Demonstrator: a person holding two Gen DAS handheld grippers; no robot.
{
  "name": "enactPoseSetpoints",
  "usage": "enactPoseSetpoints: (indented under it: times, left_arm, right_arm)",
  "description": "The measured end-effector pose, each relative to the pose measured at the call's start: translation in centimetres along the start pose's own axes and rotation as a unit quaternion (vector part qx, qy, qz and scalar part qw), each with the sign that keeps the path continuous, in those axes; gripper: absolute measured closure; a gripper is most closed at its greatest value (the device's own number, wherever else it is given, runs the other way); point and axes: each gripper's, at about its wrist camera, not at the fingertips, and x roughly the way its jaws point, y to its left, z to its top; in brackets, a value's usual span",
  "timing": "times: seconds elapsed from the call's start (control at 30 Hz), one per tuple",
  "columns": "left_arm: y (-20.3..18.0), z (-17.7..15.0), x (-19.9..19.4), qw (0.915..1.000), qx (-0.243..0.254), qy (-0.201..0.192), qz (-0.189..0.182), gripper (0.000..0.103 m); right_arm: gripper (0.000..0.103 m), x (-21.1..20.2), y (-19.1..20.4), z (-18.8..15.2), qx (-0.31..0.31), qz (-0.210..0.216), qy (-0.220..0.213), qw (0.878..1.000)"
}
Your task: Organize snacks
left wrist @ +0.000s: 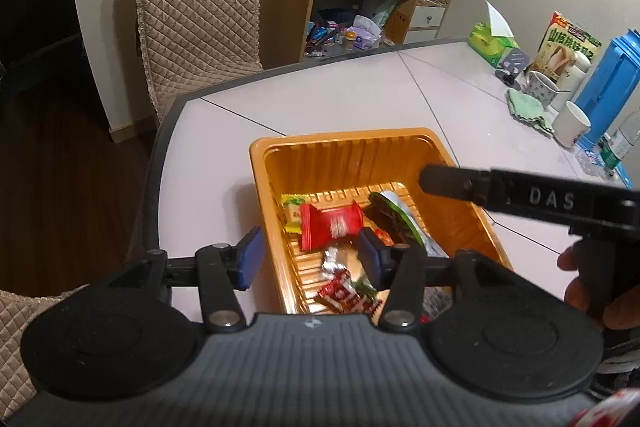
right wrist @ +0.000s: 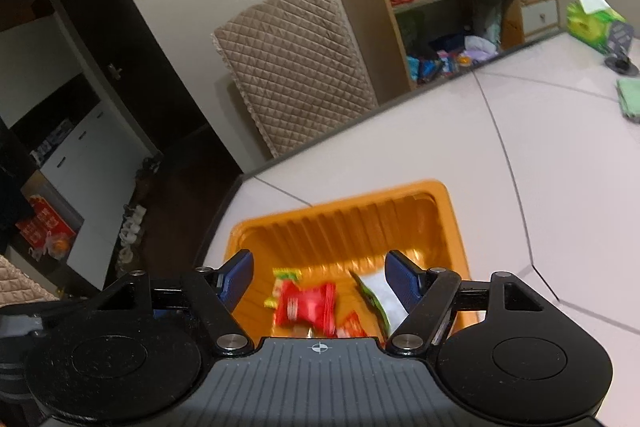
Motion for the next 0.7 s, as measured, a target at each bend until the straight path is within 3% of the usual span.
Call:
enactPoseSetpoints:
  times: [0.23,0.7]
  left_arm:
    - [-1.3,-1.4,-1.6,0.9999,0.014,0.007,-0.005,0.046]
    - [-4.0,-4.2,-5.9,0.9999,0.006,0.008,0.001,0.040]
  right_arm:
    - [0.023,-3.1,-0.6,-2.1,0.008,-0.027,0.004,1.000]
    - [0.021,-8.9,0.0,-5.4,-0.013,-0.038,0.004,0.999]
